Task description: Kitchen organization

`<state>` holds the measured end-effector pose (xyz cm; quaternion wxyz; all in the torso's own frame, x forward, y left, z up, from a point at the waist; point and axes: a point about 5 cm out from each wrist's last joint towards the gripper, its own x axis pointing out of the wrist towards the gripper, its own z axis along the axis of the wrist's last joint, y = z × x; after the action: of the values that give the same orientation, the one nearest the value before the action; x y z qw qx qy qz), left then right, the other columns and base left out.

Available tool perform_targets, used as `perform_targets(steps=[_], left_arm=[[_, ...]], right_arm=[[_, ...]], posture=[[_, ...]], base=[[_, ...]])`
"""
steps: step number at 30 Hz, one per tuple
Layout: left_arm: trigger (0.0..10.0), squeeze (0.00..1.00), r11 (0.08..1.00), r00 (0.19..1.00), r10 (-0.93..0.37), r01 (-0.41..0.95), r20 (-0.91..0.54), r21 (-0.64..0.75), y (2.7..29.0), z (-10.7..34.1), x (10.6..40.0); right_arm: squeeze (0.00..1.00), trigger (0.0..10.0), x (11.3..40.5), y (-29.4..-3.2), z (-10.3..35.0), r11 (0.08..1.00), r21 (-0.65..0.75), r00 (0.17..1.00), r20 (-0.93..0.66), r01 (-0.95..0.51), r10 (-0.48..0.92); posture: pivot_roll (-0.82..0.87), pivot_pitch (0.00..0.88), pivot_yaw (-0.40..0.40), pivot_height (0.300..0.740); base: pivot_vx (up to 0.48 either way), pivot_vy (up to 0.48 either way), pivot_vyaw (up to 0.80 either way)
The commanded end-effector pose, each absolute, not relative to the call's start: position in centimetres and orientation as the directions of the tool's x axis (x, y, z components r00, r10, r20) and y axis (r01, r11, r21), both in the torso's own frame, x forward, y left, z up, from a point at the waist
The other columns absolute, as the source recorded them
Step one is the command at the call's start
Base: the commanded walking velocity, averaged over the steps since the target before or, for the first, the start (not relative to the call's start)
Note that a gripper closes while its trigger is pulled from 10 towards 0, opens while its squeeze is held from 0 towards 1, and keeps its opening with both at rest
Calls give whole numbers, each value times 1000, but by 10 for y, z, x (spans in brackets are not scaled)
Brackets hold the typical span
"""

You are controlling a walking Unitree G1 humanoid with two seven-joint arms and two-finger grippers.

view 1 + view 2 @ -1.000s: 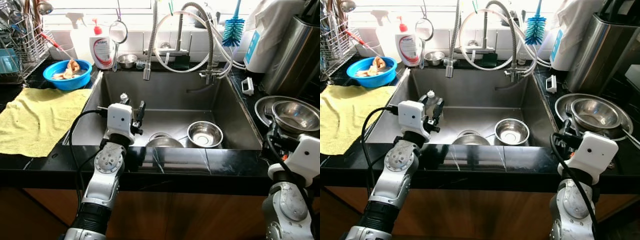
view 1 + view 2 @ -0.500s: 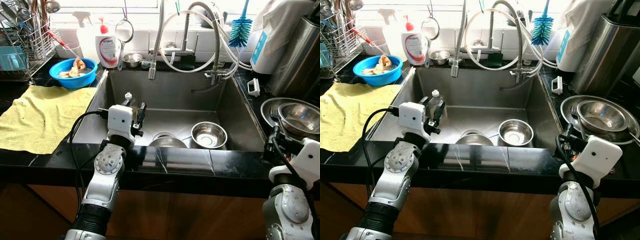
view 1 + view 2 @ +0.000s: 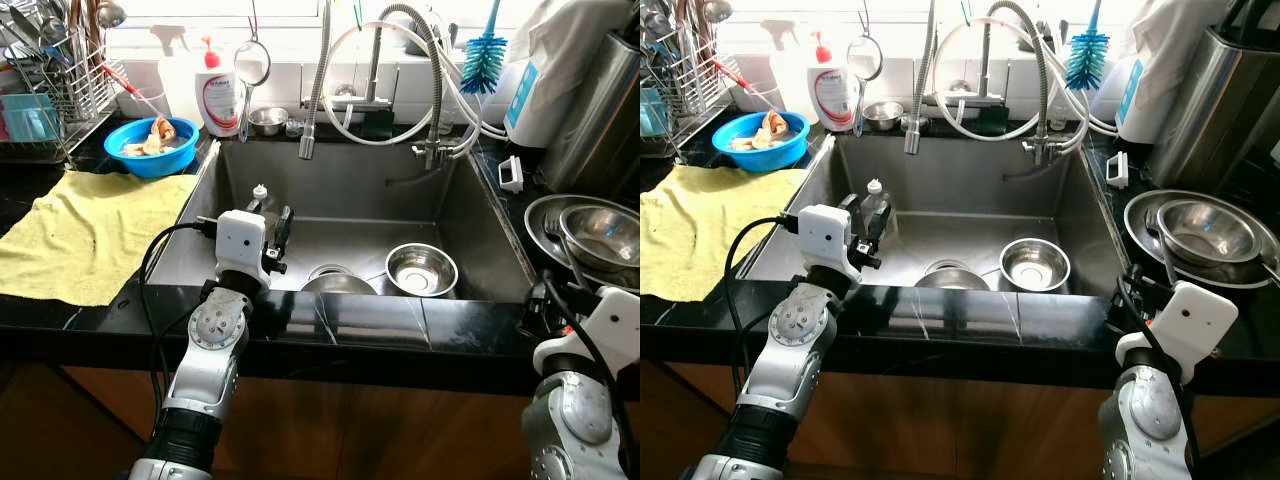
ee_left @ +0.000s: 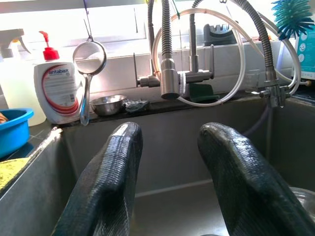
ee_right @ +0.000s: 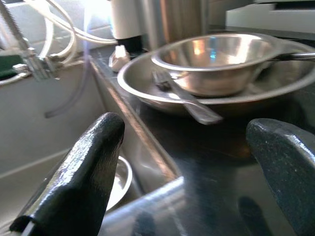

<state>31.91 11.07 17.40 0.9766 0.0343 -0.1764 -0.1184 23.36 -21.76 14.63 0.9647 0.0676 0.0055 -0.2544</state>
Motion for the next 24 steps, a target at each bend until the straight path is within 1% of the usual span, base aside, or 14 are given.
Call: perform_targets(steps=[1,9,13,19,20,21,22,24], left_arm=[[10000,0,968,909,-249,222,335,116,110,173,318],[10000,0,967,909,-250,221,333,125,110,172,317],[10000,0,968,911,-245,214,331,128,113,172,317],[10000,0,969,912,-244,212,330,130,113,172,318],[10000,0,969,912,-244,212,330,130,113,172,318],[10000,0,969,912,-244,212,330,130,113,172,318],[10000,0,969,912,-244,212,330,130,113,172,318],[10000,0,968,912,-245,213,330,130,112,172,318]], right_arm=[[0,10000,236,-214,147,861,144,873,-52,487,-485],[0,10000,239,-219,152,861,138,872,-41,489,-488],[0,10000,240,-227,157,842,112,847,-11,528,-531],[0,10000,243,-227,158,846,114,853,-17,521,-522],[0,4275,243,-226,156,848,111,855,-27,518,-518],[0,4275,243,-225,155,849,109,856,-33,516,-516],[0,0,243,-224,155,850,112,857,-37,515,-514],[0,0,243,-223,154,849,115,857,-40,515,-514]], posture=[[-161,0,9,740],[-160,0,4,740],[-160,0,3,740],[-156,0,1,740],[-157,0,1,740],[-157,0,1,740],[-157,0,1,740],[-157,0,2,740]], base=[[0,0,0],[0,0,0],[0,0,0],[0,0,0],[0,0,0],[0,0,0],[0,0,0],[0,0,0]])
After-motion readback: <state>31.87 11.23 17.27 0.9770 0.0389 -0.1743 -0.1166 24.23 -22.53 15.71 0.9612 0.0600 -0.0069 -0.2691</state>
